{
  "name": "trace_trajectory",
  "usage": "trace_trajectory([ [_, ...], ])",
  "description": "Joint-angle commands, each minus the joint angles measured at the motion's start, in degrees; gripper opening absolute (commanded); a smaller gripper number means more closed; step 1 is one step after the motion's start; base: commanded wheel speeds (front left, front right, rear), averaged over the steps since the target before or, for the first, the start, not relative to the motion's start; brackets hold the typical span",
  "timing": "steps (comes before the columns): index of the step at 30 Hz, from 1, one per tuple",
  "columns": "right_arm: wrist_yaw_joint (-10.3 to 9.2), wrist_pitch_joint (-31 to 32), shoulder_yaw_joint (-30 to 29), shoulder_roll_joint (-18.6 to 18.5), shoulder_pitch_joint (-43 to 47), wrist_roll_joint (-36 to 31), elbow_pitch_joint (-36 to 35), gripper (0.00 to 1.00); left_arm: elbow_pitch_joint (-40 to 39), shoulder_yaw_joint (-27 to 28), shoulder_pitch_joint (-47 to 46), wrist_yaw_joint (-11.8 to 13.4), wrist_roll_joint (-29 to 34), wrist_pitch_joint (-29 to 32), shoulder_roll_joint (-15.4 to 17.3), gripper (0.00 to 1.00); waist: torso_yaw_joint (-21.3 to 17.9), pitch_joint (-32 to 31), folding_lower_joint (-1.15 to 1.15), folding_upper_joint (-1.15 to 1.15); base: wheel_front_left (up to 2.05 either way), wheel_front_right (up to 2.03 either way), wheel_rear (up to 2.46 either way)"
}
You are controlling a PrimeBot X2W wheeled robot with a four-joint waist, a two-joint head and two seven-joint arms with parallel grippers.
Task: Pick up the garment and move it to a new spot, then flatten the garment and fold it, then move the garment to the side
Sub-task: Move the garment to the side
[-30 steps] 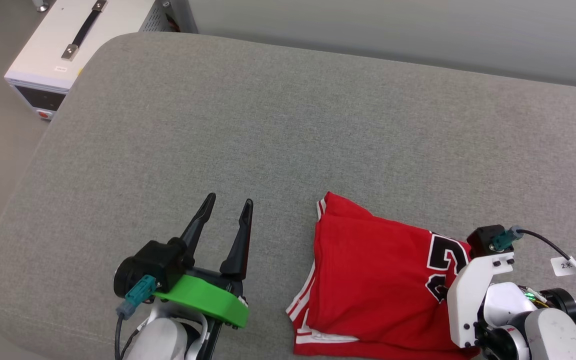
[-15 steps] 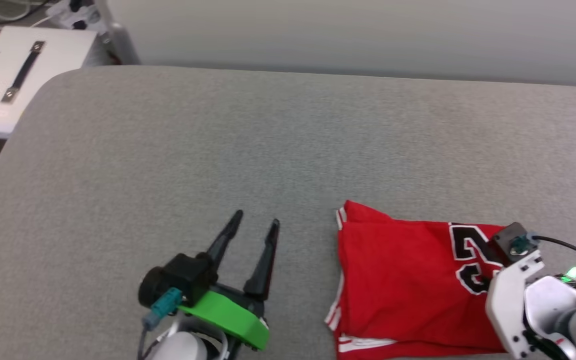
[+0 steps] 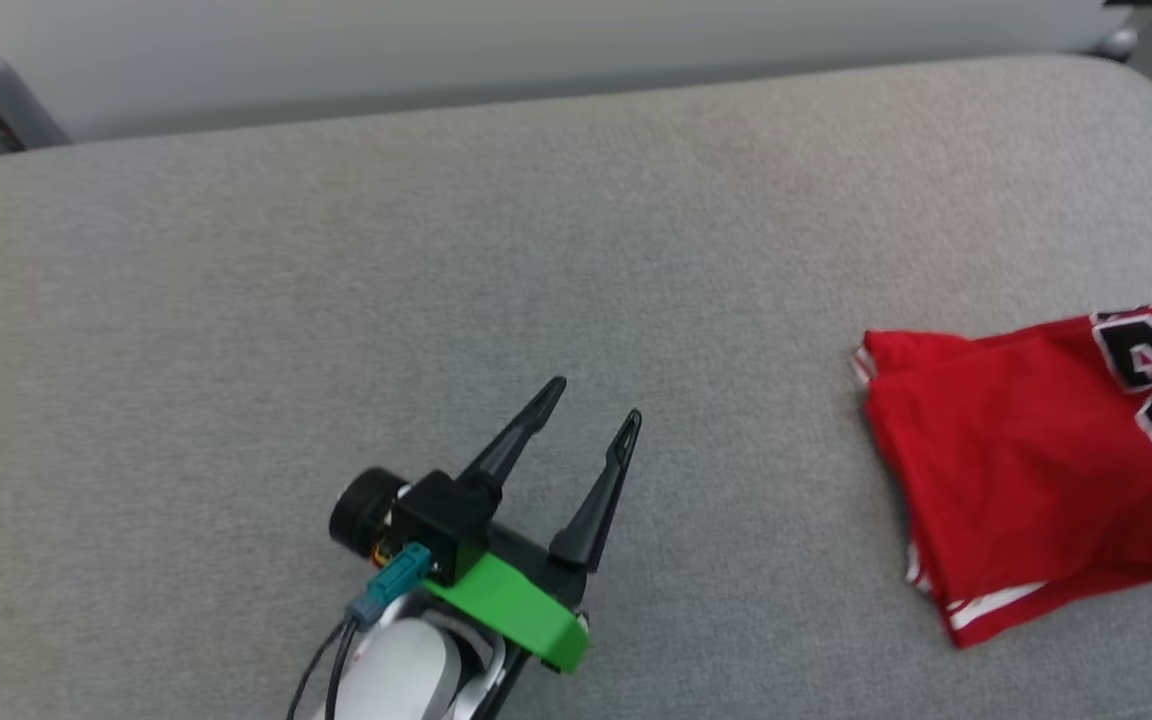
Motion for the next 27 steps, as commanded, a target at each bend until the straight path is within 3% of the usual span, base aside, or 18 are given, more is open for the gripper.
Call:
trace_trajectory([
  [1, -0.1, -1.8, -0.6, -0.8, -1.8, -0.9, 1.5, 0.0, -0.4, -0.3, -2.0, -0.2, 0.6, -0.3, 1.0, 1.0, -6.3, 7.6, 0.0, 0.0, 0.0, 0.0, 0.0],
  [11, -0.1, -14.4, -4.4, -3.6, -10.6, -6.1, 16.5, 0.0, -3.1, -5.0, -13.2, -0.2, 3.4, -0.3, 4.4, 1.0, -9.7, 19.1, 0.0, 0.0, 0.0, 0.0, 0.0],
  [16, -0.1, -20.2, -7.6, -2.4, -15.2, -9.0, 23.7, 0.0, -4.1, -7.1, -18.0, -0.2, 4.1, -0.3, 4.8, 1.0, -9.3, 23.3, 0.0, 0.0, 0.0, 0.0, 0.0],
  [27, -0.1, -24.3, -13.8, 0.7, -23.2, -16.4, 33.4, 0.0, -6.3, -8.2, -22.7, -0.2, 4.5, -0.3, 5.7, 1.0, -6.8, 28.3, 0.0, 0.0, 0.0, 0.0, 0.0],
])
